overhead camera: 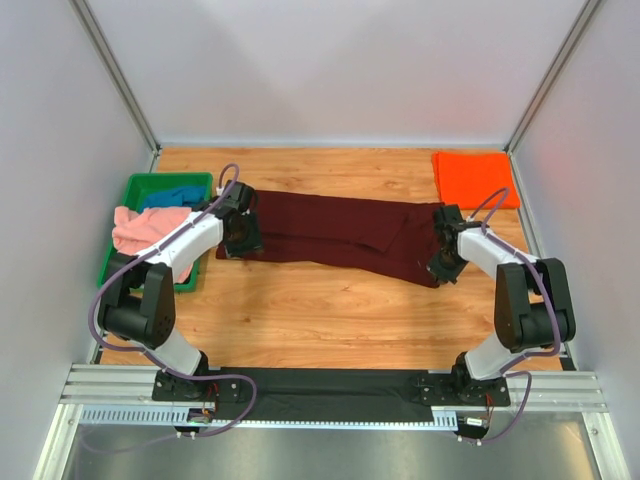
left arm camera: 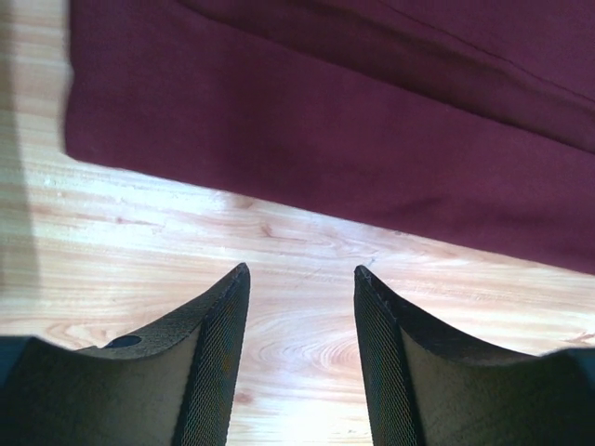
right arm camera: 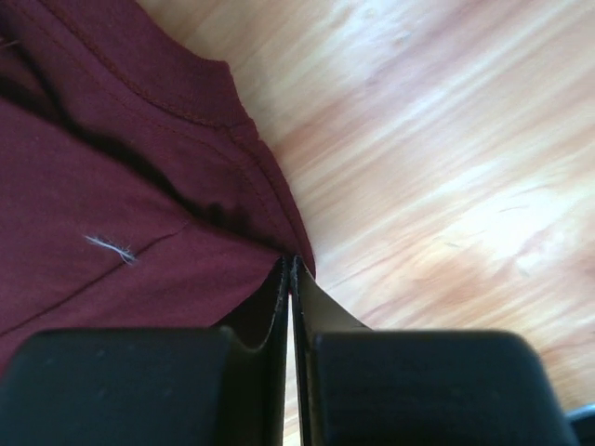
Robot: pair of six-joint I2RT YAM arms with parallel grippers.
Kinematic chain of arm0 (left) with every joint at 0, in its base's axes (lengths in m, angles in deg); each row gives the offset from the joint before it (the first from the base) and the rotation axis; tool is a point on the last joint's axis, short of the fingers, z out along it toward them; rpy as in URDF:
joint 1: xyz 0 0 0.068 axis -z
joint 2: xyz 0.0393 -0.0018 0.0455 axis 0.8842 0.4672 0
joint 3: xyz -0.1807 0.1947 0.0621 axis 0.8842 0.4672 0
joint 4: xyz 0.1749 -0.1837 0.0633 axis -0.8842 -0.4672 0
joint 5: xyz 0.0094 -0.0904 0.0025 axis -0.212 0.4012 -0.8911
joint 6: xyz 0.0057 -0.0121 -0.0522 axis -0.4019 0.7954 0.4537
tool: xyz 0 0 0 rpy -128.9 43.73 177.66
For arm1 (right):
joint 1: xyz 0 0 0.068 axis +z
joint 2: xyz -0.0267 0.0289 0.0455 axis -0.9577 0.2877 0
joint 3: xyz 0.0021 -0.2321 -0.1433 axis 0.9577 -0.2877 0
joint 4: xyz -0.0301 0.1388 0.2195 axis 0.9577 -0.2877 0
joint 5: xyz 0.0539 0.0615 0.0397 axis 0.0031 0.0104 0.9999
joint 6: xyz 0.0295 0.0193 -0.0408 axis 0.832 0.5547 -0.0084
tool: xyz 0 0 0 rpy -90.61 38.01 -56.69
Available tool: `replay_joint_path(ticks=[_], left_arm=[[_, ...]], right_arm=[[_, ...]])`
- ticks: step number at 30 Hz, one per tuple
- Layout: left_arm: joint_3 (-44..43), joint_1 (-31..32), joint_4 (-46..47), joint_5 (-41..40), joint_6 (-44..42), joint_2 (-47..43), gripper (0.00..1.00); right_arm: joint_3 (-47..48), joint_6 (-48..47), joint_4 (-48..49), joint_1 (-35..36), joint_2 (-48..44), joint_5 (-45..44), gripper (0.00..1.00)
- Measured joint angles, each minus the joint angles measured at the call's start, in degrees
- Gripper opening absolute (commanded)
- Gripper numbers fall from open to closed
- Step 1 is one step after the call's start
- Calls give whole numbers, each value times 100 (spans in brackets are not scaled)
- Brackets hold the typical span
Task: Fold and stack the t-shirts
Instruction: Fold the tshirt
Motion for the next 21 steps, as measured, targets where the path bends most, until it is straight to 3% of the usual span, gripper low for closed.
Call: replay_joint_path(ticks=[11, 21], left_arm=[[-17, 94, -396, -468, 166, 76, 54], [166, 131, -4, -686, 306, 525, 54]], right_arm=[[-297, -260, -542, -894, -555, -315, 0], [-295, -557, -616, -975, -551, -299, 0]])
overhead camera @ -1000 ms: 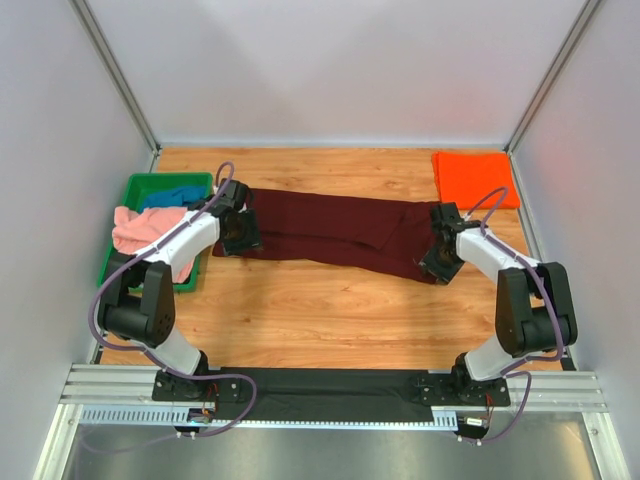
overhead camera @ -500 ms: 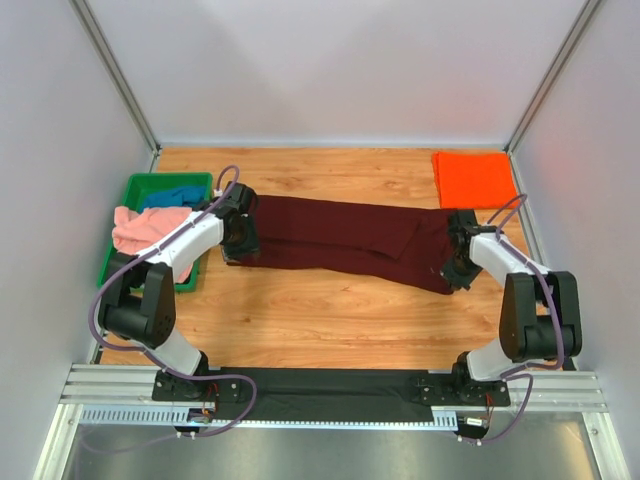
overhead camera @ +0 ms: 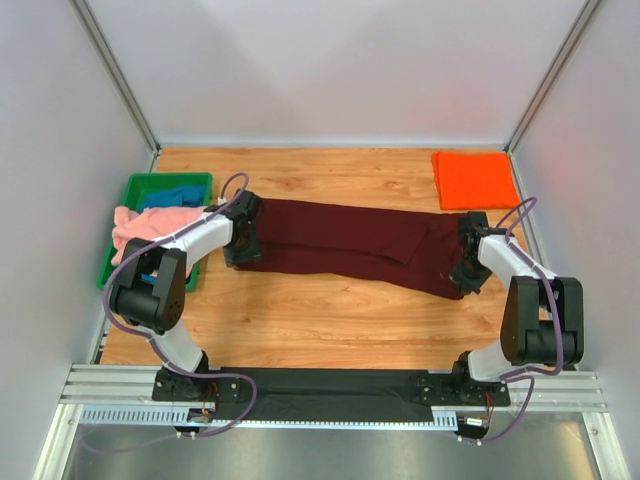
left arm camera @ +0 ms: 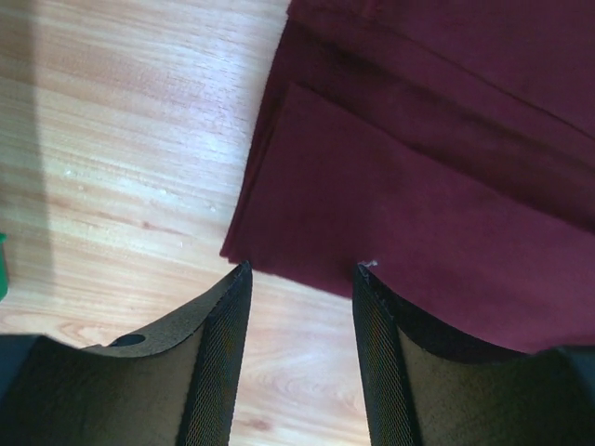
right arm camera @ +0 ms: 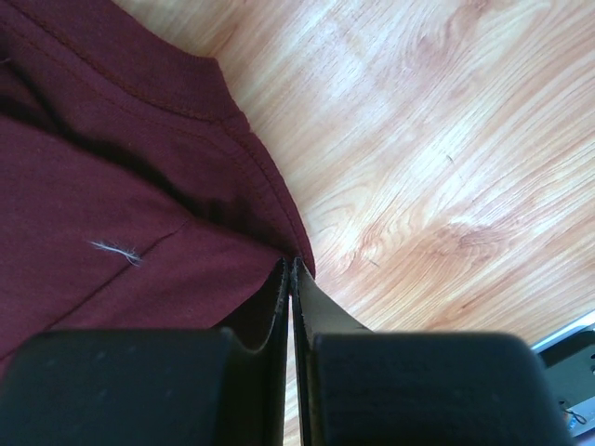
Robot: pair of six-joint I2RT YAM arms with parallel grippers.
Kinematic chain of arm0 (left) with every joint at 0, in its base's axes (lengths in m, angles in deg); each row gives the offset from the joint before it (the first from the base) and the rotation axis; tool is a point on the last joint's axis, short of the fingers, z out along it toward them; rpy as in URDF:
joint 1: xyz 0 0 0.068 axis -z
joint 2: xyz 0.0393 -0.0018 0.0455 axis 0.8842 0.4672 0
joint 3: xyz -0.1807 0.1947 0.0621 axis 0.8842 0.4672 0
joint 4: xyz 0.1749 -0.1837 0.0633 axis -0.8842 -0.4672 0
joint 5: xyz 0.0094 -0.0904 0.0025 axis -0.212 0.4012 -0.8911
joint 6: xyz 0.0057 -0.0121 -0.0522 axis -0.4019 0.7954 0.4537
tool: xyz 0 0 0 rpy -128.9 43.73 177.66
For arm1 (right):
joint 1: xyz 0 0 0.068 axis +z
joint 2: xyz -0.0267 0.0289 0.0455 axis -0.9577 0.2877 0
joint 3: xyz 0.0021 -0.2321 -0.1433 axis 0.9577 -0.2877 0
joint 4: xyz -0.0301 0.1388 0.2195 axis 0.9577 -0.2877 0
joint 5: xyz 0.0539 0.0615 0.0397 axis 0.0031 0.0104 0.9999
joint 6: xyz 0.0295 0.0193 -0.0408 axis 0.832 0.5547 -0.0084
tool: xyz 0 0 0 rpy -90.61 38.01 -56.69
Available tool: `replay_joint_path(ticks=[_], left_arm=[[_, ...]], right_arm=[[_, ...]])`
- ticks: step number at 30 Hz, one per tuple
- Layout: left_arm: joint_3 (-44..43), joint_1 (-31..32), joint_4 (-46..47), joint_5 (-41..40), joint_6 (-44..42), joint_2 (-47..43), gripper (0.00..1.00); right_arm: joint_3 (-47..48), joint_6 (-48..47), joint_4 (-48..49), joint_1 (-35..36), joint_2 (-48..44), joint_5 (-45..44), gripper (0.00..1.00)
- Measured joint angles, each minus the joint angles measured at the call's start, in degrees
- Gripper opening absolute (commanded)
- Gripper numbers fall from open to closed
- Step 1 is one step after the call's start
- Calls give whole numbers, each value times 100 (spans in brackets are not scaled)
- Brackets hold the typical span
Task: Fold and stack the t-shirts
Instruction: Fold the tshirt
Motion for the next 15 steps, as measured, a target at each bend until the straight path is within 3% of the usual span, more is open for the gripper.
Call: replay_joint_path(ticks=[3, 4, 5, 7, 15], left_arm=[[-66, 0, 7, -94, 57, 326, 43], [-120, 0, -31, -129, 76, 433, 33], [-212, 0, -66, -188, 90, 492, 14], [-376, 0, -116, -326, 146, 603, 3], [-599, 39, -422, -748, 232, 715, 0]], right_arm=[[2, -87, 11, 0, -13, 4, 0], [4, -120, 11, 0, -13, 2, 0], [9, -153, 9, 0, -11, -2, 0], [39, -203, -35, -2, -11, -28, 0], [59, -284, -96, -175, -17, -83, 0]])
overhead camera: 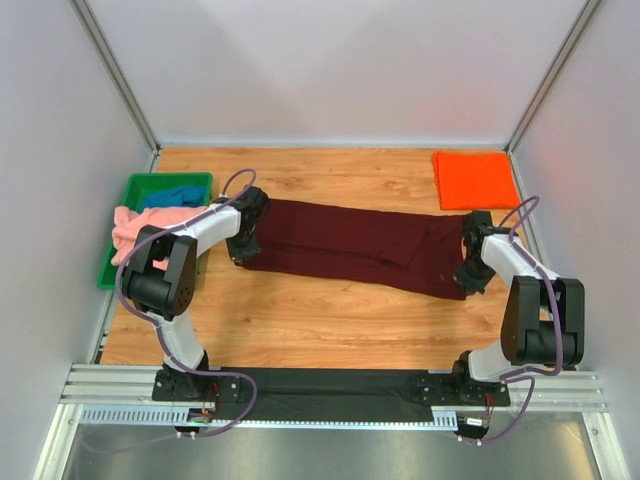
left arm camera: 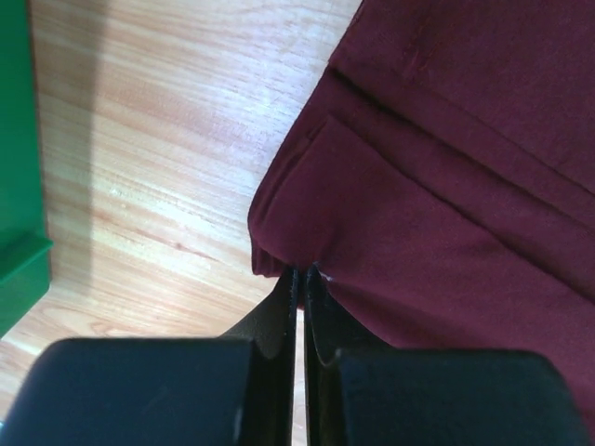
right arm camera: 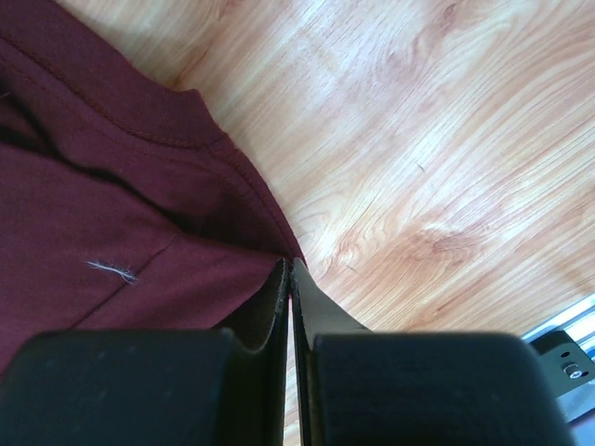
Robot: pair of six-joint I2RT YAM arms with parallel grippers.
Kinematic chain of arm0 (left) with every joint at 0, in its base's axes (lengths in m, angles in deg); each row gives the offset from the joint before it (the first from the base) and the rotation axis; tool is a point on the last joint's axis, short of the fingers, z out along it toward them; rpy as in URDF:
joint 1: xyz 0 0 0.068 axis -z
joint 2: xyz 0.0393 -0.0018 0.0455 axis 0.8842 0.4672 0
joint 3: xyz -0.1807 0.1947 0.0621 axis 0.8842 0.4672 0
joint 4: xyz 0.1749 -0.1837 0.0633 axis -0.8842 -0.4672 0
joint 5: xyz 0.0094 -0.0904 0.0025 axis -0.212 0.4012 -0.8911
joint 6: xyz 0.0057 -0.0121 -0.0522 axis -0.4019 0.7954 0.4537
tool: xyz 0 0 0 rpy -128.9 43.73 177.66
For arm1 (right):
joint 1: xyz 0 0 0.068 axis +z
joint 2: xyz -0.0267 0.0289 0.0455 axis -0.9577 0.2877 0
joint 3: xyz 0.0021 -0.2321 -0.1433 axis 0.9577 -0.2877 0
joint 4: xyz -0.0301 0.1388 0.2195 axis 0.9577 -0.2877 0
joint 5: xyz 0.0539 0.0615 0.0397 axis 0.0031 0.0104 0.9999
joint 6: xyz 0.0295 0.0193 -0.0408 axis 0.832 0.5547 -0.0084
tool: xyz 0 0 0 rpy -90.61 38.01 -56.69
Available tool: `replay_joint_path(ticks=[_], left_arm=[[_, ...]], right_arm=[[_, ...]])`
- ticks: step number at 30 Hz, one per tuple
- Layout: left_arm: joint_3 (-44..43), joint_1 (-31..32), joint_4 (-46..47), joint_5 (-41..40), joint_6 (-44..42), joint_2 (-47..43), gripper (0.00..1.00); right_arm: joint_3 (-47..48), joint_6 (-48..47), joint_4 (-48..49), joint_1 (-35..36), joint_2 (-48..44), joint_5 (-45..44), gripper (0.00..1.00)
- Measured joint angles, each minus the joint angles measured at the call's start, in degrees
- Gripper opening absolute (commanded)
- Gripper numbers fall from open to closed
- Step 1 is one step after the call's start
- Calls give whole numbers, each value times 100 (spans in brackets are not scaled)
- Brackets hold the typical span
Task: Fold and stack the t-shirts
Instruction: Fold the tshirt
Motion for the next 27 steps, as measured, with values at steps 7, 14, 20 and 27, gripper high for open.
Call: replay_joint_path(ticks=[7, 14, 20, 27], left_arm=[[-28, 4, -249, -61, 7, -4, 43], [-249, 2, -514, -151, -162, -514, 48], [-638, -2, -225, 400, -433, -767, 49], [-870, -129, -221, 988, -654, -741, 51]], right_arm=[[-20, -72, -85, -4, -70, 151, 23], [527, 83, -601, 22, -680, 149, 37], [719, 315, 96, 927, -1093, 684, 55], [588, 822, 1062, 1526, -608, 1152, 60]])
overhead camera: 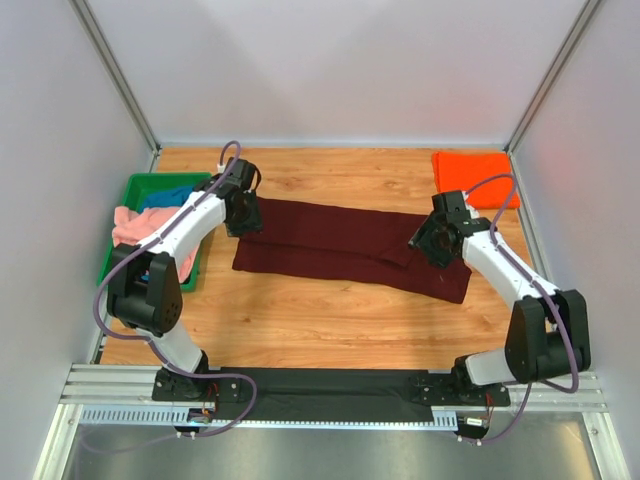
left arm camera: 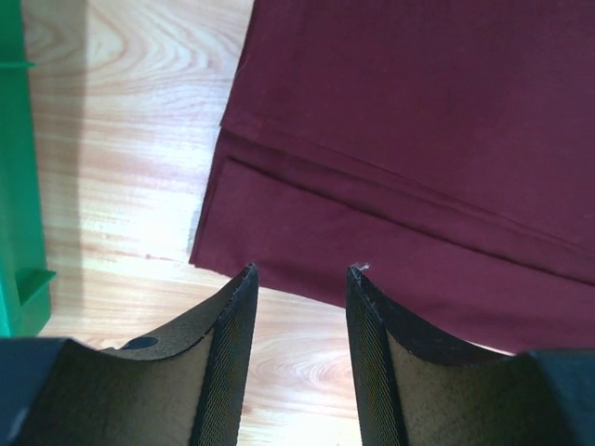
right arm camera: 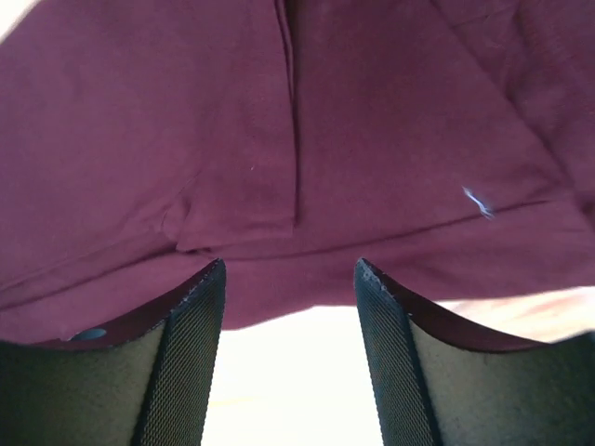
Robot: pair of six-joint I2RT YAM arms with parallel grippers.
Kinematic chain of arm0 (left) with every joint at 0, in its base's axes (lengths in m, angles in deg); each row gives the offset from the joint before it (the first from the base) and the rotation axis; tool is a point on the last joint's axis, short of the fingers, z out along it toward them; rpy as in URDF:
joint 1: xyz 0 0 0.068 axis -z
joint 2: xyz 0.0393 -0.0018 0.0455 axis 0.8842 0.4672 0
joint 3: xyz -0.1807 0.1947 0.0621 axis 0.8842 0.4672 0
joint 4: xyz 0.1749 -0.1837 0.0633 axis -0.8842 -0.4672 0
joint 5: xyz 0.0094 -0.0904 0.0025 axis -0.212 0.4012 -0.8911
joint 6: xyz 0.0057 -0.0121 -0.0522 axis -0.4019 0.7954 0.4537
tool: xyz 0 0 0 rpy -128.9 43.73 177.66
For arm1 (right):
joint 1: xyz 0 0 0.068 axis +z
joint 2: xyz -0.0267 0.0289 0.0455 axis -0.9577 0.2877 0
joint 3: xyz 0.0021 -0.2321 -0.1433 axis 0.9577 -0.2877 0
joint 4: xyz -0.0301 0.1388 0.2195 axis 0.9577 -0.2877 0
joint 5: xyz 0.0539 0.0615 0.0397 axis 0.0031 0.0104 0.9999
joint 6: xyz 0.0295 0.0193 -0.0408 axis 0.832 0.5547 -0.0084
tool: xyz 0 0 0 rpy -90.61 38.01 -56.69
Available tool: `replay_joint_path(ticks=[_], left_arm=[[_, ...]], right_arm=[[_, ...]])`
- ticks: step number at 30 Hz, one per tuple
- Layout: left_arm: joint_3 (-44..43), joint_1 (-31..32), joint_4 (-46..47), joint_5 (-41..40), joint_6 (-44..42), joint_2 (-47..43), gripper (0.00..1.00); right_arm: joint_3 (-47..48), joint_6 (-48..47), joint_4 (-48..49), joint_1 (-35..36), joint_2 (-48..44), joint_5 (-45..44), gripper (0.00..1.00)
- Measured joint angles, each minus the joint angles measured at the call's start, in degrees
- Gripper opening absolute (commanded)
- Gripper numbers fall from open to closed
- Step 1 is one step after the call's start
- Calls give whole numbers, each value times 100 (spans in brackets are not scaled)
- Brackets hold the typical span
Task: Fold and stack the t-shirts
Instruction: Fold the tshirt
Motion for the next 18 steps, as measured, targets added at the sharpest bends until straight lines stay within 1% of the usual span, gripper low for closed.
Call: replay_joint_path(ticks=[9, 18], left_arm=[[-245, -59, 35, 442, -221, 0, 52], [-457, -103, -9, 498, -317, -2, 52]], right_arm=[[-20, 409, 581, 400, 817, 2, 61], [-166, 612, 909, 437, 1056, -188, 61]])
